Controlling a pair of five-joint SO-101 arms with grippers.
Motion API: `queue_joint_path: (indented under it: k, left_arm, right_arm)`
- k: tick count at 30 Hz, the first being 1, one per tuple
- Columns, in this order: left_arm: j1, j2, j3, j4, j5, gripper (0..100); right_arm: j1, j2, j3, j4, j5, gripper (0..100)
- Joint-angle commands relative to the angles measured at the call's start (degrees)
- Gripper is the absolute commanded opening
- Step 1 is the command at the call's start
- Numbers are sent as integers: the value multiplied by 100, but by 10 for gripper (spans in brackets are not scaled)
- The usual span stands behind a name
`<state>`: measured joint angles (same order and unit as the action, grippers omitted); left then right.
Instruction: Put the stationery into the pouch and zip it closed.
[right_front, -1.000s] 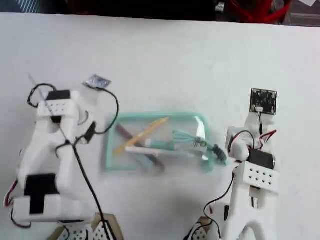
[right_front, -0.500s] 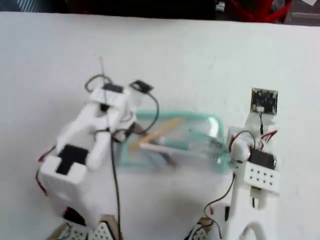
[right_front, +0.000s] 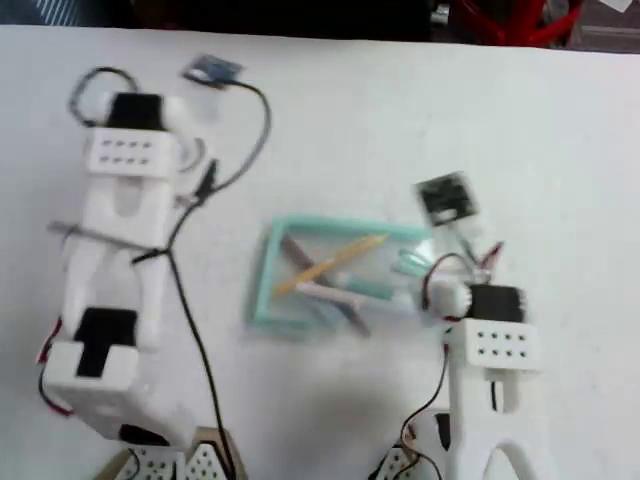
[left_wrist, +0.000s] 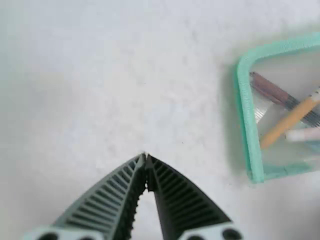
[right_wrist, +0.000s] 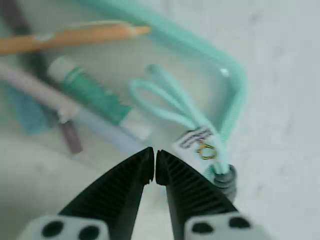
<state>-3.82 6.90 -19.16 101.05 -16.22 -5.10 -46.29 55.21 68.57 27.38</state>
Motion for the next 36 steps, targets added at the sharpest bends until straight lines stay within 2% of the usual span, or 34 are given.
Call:
queue_joint_path:
  k: [1, 4, 8, 13, 16, 19, 25, 30, 36]
  left_arm:
    - [-321, -804, 88, -132, 193, 23]
    - [-382, -1262, 1037, -686, 624, 23]
    - [-286, -2000, 2831, -1960, 1073, 23]
    - [31, -3284, 5116, -3833, 1530, 23]
    - [101, -4119, 6057, -4563, 1758, 23]
    - [119, -4857, 6716, -4967, 2031, 23]
    - [136, -5763, 7613, -5591, 2048, 23]
    - [593, -5868, 8009, -5899, 2022, 24]
    - [743, -5868, 8149, -6048, 2022, 24]
  right_arm:
    - [-945, -4, -255, 655, 607, 19]
    - [-1349, 4, -70, 945, 1046, 19]
    - [-1402, 31, 378, 892, 1670, 19]
    - [-1279, 752, 615, 365, 1749, 19]
    - [-1042, 1569, 352, 154, 1749, 19]
    - [-892, 2492, 0, -119, 1749, 19]
    - [-356, 4022, -1266, -347, 1749, 19]
    - [-444, 4954, -2259, -321, 1705, 19]
    - [-655, 5182, -2796, -321, 1055, 19]
